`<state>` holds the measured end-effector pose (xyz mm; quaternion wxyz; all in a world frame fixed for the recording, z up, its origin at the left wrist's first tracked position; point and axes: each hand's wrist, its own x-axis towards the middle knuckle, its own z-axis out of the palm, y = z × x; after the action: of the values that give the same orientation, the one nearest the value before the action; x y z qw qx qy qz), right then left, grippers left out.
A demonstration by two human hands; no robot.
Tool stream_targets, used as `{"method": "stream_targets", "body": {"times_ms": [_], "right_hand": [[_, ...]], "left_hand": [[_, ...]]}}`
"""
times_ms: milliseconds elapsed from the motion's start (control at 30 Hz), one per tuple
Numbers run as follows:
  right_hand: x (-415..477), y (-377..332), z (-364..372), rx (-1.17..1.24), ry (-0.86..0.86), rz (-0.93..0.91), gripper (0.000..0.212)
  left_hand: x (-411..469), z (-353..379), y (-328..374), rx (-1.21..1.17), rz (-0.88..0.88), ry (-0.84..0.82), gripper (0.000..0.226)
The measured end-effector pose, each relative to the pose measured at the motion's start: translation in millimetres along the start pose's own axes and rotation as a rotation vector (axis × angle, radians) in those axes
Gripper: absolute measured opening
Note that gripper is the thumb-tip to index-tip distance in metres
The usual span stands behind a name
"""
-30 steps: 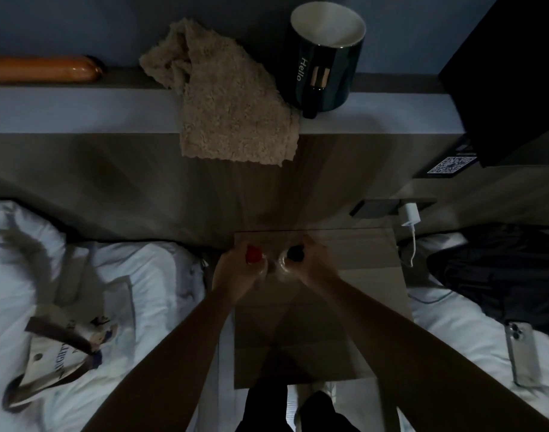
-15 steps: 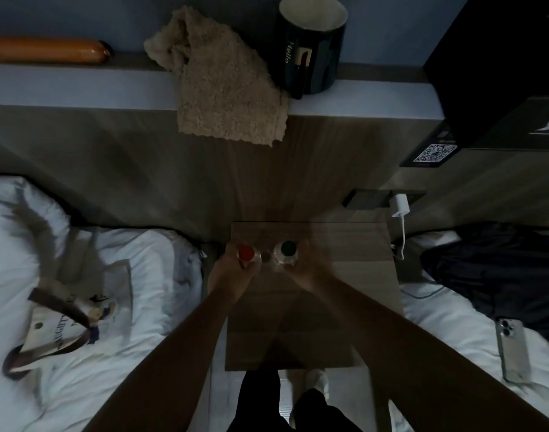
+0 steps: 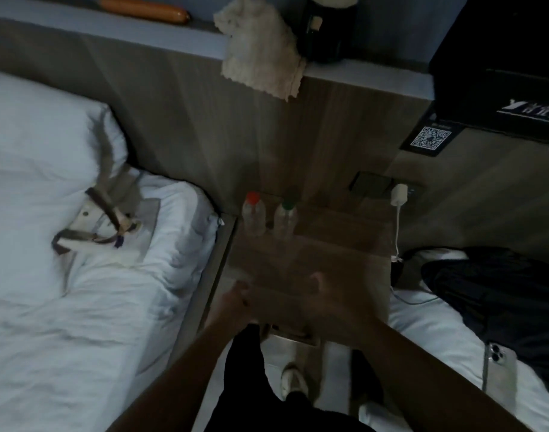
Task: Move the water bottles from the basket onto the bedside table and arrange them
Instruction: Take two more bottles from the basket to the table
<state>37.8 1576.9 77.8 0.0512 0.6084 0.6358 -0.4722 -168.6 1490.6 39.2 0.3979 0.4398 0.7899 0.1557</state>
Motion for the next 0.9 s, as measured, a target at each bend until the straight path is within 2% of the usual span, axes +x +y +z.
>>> {"method": "stream_targets", "body": {"times_ms": [67,133,233,500,700,900], "right_hand": [[-15,12,6,0.024,-0.059,-0.039,0.046],[-25,28,13,0.022,-0.124,-0.023,0.038],[-51,40,19,-0.002,-0.242,-0.043,0.043],[-102,42,70,-0.236,-0.356,-0.202,0.041],[-148,36,150,-0.525,-0.477,-0.369,0.044],[-234,22,257,-0.682,-0.562,-0.541,0.041]], "left_hand": [[-37,16,-4,-0.008,-0.059,-0.017,0.040],[-71,26,-1,-0.016,-0.098,0.038,0.037],[-123,42,0,-0.108,-0.166,0.058,0.039],[-240,56,-32,-0.199,-0.315,0.119,0.040],[-344,68,-95,-0.300,-0.476,0.275,0.042],[-477,107,-169,-0.447,-0.658,0.431,0.040]]}}
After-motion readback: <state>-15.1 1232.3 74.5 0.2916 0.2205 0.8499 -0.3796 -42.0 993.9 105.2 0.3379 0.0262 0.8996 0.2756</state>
